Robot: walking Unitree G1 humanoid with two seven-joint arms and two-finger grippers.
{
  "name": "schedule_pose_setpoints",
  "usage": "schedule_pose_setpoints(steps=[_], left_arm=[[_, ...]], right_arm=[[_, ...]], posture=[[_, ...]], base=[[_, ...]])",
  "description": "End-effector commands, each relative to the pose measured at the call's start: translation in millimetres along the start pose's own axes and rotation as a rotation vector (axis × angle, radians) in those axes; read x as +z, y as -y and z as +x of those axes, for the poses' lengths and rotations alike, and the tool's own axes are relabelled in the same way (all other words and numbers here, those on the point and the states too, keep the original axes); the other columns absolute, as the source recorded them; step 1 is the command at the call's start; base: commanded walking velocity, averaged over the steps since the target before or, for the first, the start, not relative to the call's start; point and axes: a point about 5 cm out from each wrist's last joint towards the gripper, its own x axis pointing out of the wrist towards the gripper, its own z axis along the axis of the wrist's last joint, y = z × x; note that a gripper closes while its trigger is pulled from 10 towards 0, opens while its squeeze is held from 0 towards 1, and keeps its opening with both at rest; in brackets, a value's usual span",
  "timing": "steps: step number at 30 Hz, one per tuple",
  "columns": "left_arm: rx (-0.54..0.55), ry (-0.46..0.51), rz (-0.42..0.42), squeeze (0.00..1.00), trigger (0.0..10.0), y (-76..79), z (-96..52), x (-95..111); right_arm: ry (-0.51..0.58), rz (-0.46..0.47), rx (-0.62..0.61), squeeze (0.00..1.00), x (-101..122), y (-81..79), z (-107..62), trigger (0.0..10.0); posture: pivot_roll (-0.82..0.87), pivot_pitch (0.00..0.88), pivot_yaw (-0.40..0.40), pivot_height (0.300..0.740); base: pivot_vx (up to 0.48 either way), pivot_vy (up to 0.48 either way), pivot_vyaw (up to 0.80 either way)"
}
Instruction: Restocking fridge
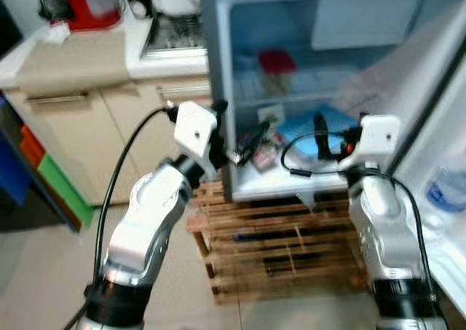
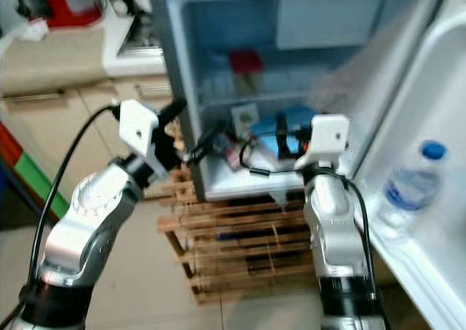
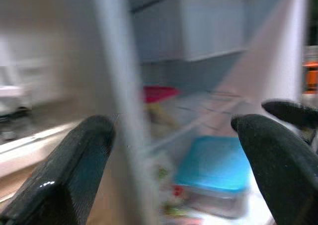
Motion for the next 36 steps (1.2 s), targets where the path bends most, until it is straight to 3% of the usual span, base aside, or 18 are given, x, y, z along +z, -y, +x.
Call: schedule_pose_setpoints(steps=[1,3,5,6,7,11,22,23,25,26,36], left_arm=[[0.025,0.003,0.018,0.00,10.0,-5.1,-0.1,4.2],[0.027,0.016,0.014,0.00,10.0,-5.8,1.3,10.2],[0.056,0.097,0.026,0.00,10.0,-9.0,2.5,30.8],[0.056,0.097,0.026,0.00,10.0,-9.0,2.5,30.8],[0.057,0.148,0.033,0.00,10.0,-9.6,3.3,45.2],[0.053,0.150,0.031,0.00,10.0,-11.8,1.7,48.5],[-0.030,0.016,0.010,0.00,10.0,-5.6,-14.0,32.2],[-0.113,-0.055,0.013,0.00,10.0,-2.2,-24.0,24.6],[-0.139,-0.087,0.025,0.00,10.0,-2.6,-28.7,20.9],[-0.167,-0.141,0.021,0.00,10.0,-5.4,-38.1,15.3],[-0.229,-0.245,0.065,0.00,10.0,-5.8,-64.3,22.4]], right_arm=[[-0.029,0.025,0.045,0.00,-2.1,-8.1,2.1,10.0],[-0.057,0.046,0.067,0.00,-3.3,-12.2,3.7,10.0],[-0.088,0.053,0.074,0.00,-4.0,-17.2,0.7,10.0],[-0.088,0.053,0.074,0.00,-4.0,-17.2,0.7,10.0],[-0.114,0.061,0.102,0.00,-6.9,-25.7,-5.8,10.0],[-0.144,0.067,0.119,0.00,-14.8,-31.8,-9.8,10.0],[-0.172,-0.044,0.130,0.00,-28.3,-38.4,15.0,10.0],[-0.174,-0.070,0.111,0.00,-31.0,-35.6,19.3,10.0],[-0.178,-0.084,0.103,0.00,-33.0,-34.0,21.8,10.0],[-0.188,-0.100,0.092,0.00,-37.4,-31.2,26.5,10.0],[-0.142,-0.104,0.083,0.00,-33.7,-32.9,43.3,10.0]], posture=[[-0.13,0.000,0.049,0.740],[-0.12,0.000,0.049,0.740],[-0.12,0.003,0.047,0.740],[-0.12,0.003,0.047,0.740],[-0.11,0.009,0.047,0.740],[-0.11,0.022,0.052,0.740],[-0.04,0.079,0.069,0.740],[-0.01,0.098,0.071,0.740],[0.00,0.101,0.071,0.740],[0.02,0.116,0.076,0.740],[0.11,0.183,0.108,0.740]], base=[[0.000,0.000,0.00],[0.000,0.000,0.00],[0.000,0.000,0.00],[0.000,0.000,0.00],[0.000,0.000,0.00],[0.000,0.000,0.00],[0.000,0.000,0.00],[0.000,0.000,0.00],[0.000,0.000,0.00],[0.000,0.000,0.00],[0.000,0.000,0.00]])
